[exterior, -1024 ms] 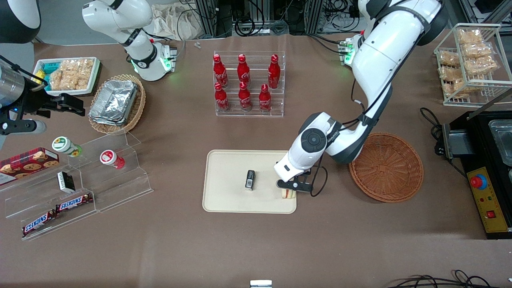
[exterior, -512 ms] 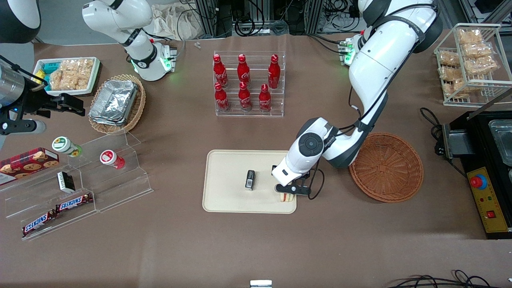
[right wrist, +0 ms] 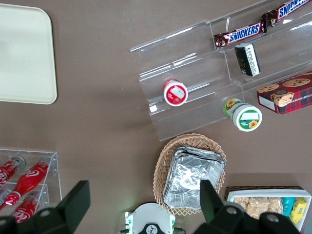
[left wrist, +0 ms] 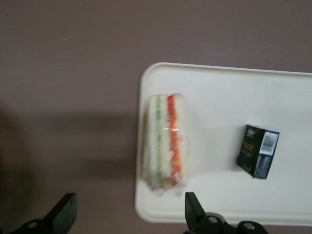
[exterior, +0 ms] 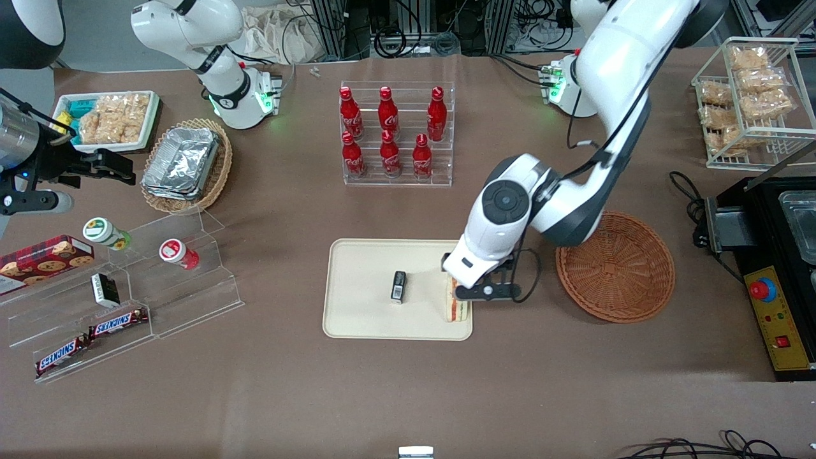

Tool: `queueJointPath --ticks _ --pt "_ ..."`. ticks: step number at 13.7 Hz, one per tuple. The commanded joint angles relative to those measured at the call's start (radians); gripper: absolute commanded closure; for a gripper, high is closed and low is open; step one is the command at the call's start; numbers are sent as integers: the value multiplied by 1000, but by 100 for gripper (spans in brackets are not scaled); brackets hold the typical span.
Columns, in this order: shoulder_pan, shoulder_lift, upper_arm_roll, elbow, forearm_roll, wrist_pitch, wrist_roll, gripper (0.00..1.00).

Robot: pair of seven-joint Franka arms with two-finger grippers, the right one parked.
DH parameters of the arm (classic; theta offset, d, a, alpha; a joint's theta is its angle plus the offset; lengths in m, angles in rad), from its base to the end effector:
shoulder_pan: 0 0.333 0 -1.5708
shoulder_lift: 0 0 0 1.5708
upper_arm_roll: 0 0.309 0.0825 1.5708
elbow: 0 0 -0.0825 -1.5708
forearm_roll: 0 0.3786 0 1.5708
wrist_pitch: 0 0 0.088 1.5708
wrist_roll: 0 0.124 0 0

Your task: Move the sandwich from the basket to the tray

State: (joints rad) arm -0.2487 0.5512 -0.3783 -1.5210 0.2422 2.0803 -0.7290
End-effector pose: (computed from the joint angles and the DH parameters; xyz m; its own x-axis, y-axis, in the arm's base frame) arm 0.5916 -0.3626 0.3409 0.9976 0.0449 0.0518 0.0441 -0.9989 0.0166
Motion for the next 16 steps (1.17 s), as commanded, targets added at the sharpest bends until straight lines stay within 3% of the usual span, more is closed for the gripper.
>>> queueJointPath --ticks 1,5,9,13,16 --pt "64 -135 2 -31 -78 -133 119 0" --pt "250 -284 2 -33 -225 -349 405 0" --pt "368 -407 10 -48 -273 -509 520 0" --pt "315 -603 160 -218 -268 -491 557 0" --pt "221 -625 254 -217 -256 -491 557 0"
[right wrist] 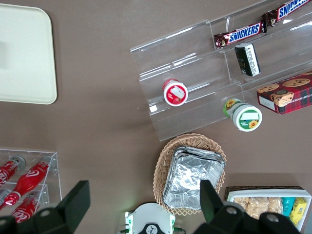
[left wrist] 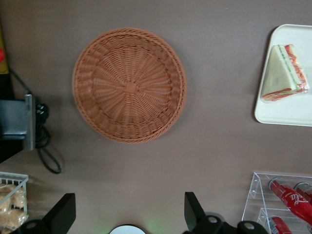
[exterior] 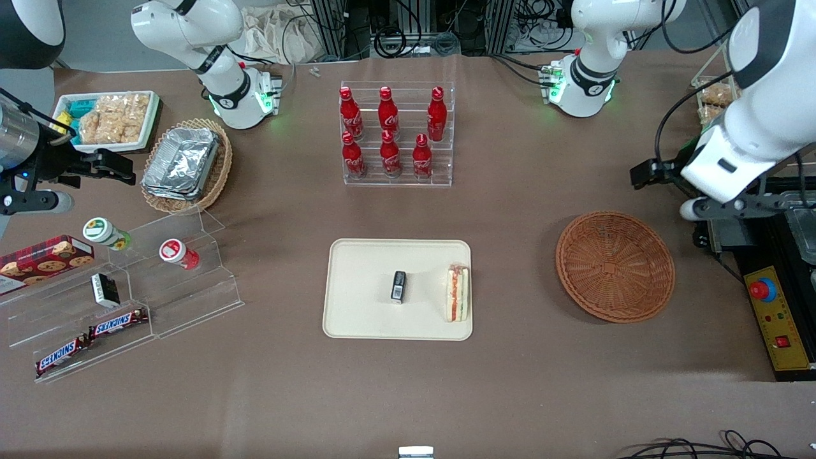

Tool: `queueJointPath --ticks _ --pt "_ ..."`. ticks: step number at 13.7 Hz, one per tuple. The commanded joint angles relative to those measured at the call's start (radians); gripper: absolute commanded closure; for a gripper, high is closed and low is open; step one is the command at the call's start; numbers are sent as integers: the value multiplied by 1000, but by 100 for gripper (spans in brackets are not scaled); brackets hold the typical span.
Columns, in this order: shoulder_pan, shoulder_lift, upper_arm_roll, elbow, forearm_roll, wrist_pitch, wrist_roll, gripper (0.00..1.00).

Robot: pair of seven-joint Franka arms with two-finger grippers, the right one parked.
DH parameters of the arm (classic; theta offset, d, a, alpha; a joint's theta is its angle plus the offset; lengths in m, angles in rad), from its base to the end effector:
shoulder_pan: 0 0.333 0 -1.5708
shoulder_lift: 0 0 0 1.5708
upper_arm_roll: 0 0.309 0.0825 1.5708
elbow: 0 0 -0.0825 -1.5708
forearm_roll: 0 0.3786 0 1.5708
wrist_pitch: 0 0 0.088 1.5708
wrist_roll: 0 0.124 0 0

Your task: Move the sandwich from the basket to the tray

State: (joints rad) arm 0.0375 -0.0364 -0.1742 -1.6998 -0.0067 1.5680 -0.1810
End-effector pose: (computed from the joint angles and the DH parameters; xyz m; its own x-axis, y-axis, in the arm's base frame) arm 0.5265 -0.0746 0.5598 0.9945 0.0456 -0.0943 0.0442 -0.9989 -0.0169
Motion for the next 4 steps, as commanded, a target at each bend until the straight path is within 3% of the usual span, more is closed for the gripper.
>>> queueJointPath --ticks 1,4 --pt "-77 -30 62 -20 -7 20 8 0" --pt "-80 7 64 23 -7 7 6 0"
